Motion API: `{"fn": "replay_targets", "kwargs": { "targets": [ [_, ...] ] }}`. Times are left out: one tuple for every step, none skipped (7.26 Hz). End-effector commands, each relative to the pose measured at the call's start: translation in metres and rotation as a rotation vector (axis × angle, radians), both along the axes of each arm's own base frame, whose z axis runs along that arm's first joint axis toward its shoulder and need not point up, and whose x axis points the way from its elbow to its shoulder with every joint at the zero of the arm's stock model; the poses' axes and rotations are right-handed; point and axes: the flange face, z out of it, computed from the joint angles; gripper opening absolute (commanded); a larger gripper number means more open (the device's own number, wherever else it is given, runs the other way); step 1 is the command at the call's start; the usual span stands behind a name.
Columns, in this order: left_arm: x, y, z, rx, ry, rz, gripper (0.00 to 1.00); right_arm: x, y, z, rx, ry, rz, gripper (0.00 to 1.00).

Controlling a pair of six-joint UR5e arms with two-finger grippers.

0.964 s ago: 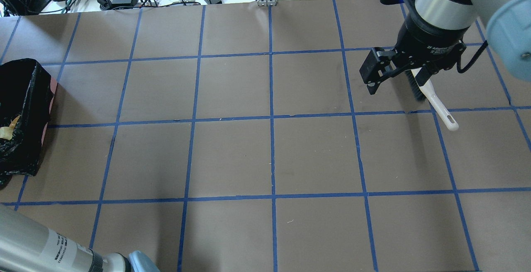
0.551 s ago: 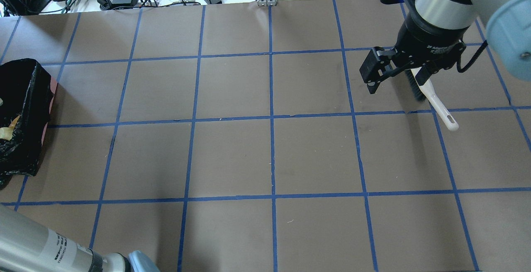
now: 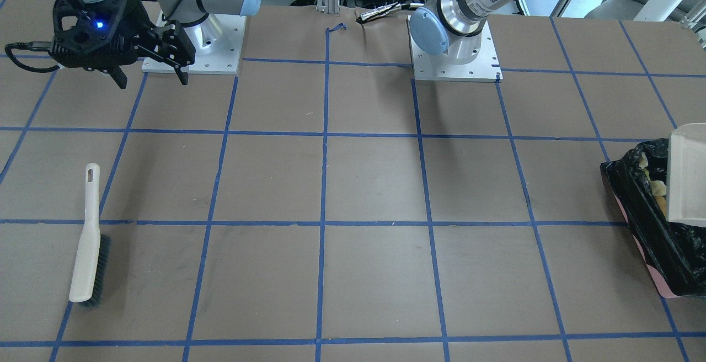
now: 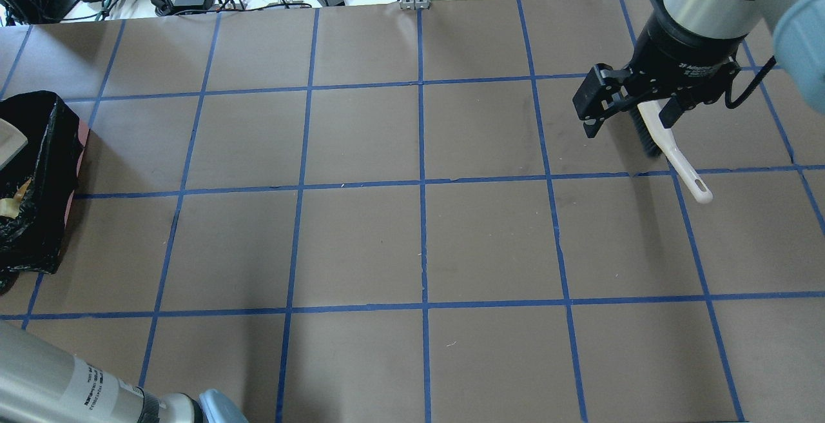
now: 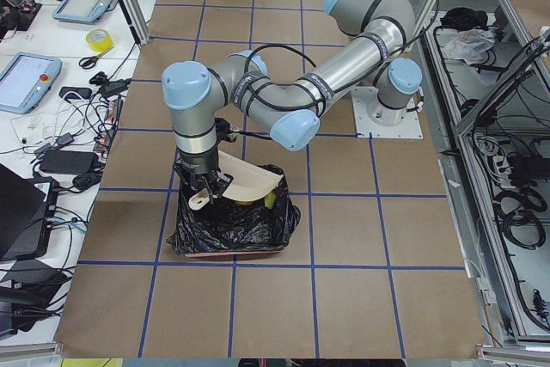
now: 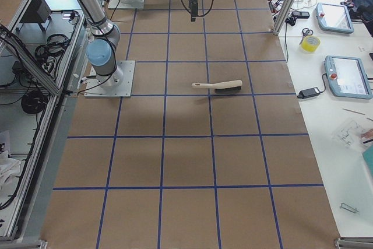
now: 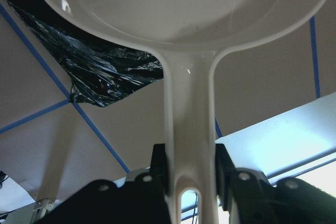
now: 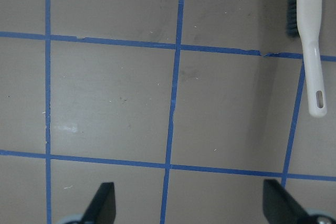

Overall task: Sweep and dump trash into bin
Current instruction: 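Tilt the dustpan with the left gripper to dump items into the bin, then bring the empty dustpan back and lower it onto the table with the left gripper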

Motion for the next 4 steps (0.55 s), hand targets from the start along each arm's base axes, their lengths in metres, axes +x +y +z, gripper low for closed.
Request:
{"fn": "replay_targets", "kwargs": {
  "targets": [
    [-0.026, -0.013, -0.002, -0.033, 0.140, 0.029, 0.00, -0.001, 0.000, 0.000, 0.001, 0.000, -0.003, 1.00],
    [-0.046, -0.023, -0.014, -0.028, 0.228, 0.059, 0.00, 0.000, 0.000, 0.000, 0.002, -0.001, -0.003, 1.00],
    [-0.066, -0.038, -0.027, -0.023, 0.279, 0.125, 0.00, 0.000, 0.000, 0.000, 0.002, -0.001, -0.001, 1.00],
    [-0.107, -0.061, -0.038, -0.015, 0.314, 0.125, 0.00, 0.000, 0.001, 0.000, 0.001, -0.001, -0.003, 1.00]
  ]
}}
